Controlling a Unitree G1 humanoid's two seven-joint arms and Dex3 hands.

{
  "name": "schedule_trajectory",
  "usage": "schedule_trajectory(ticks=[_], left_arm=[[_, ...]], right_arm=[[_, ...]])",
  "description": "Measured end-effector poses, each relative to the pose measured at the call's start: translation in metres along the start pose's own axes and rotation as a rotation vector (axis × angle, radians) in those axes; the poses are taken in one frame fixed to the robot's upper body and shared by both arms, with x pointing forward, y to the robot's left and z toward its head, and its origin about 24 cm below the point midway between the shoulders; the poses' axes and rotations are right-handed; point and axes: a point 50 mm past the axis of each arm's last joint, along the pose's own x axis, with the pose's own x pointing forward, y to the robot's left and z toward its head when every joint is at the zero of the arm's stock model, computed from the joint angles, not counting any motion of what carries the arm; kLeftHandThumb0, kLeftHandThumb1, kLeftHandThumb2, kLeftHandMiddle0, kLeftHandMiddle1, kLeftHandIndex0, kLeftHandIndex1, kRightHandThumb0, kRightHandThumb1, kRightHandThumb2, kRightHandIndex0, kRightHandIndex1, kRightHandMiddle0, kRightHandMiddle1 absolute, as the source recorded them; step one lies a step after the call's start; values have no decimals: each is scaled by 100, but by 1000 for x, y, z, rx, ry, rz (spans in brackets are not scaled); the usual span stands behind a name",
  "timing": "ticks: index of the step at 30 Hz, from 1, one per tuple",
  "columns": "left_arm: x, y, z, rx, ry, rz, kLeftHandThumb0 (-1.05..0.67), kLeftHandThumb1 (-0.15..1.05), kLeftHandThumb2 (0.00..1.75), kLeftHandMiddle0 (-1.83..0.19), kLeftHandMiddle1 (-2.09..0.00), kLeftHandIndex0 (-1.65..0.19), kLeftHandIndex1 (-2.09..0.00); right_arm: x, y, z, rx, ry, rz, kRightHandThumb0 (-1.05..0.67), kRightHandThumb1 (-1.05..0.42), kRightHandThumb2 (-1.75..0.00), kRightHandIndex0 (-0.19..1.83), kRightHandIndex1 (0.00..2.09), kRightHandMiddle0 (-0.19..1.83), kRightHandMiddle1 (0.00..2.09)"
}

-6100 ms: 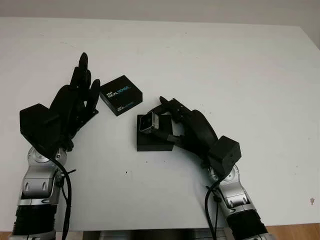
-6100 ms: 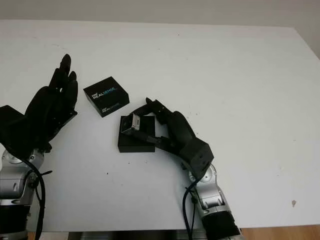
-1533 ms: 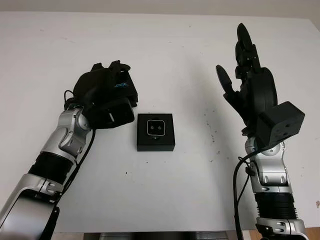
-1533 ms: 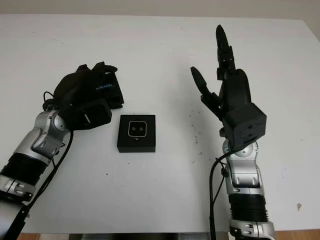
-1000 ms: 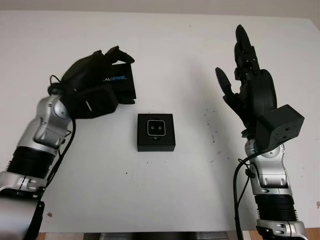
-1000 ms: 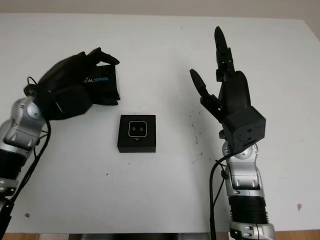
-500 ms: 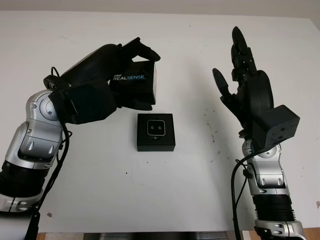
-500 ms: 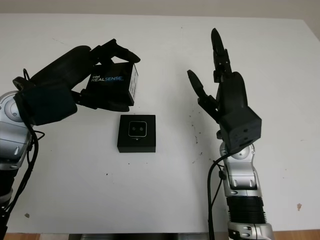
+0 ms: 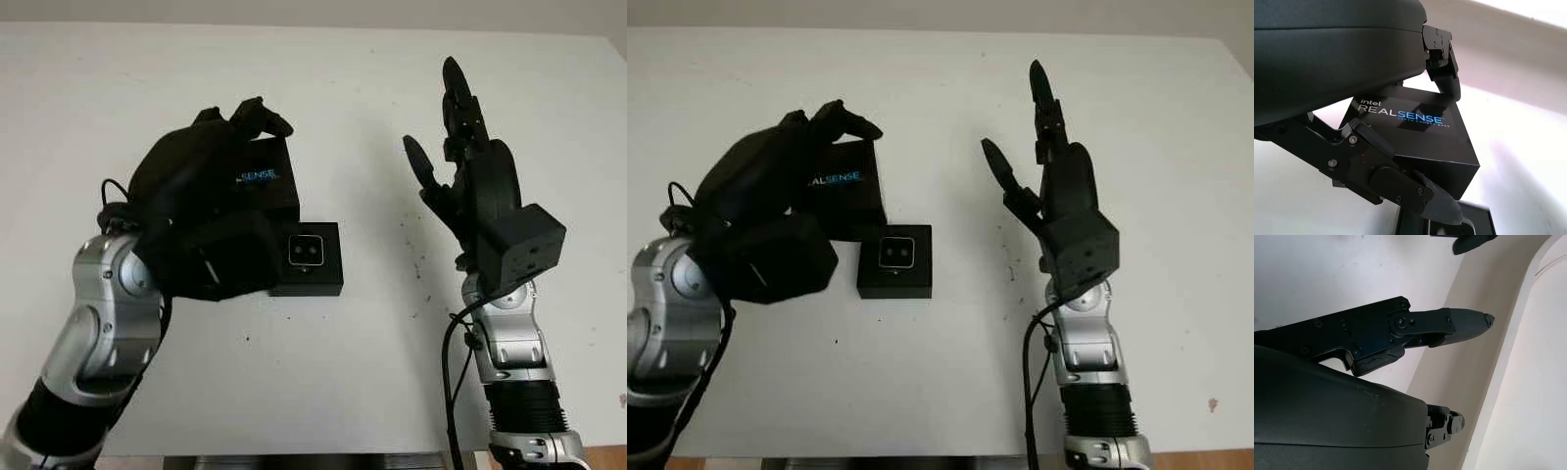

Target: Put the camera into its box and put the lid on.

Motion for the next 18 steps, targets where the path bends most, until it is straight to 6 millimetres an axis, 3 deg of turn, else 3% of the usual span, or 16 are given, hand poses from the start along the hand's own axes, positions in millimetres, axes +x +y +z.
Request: schedule_trajectory(ticks=[2,5,8,15,18], left_arm=[[-1,-1,2,5,-1,-3,-26,105,29,-21,-198,-4,-154],[-2,-7,6,-13,-22,-27,-24,105,30,-15,-206,-4,-144],[-3,-12,11,-52,-43,-60,-25,105,31,-12,-207,-4,-147],[-5,-15,17,-87,-74,-106,-27,105,31,-30,-209,-8,-171],[-5,-18,18,-109,-87,-121,-27,105,30,-31,-208,-7,-172]], right_arm=[[0,2,-1,31,6,-2,-74,-105,-26,0,5,5,9],[0,5,-2,54,13,-4,-74,-105,-25,-1,5,6,10],[-1,6,-2,59,14,-7,-73,-105,-25,-1,5,5,10],[-1,7,-3,69,11,-10,-73,-105,-24,-1,5,6,11],[-1,7,-5,75,19,-11,-73,-105,-25,0,6,6,12]])
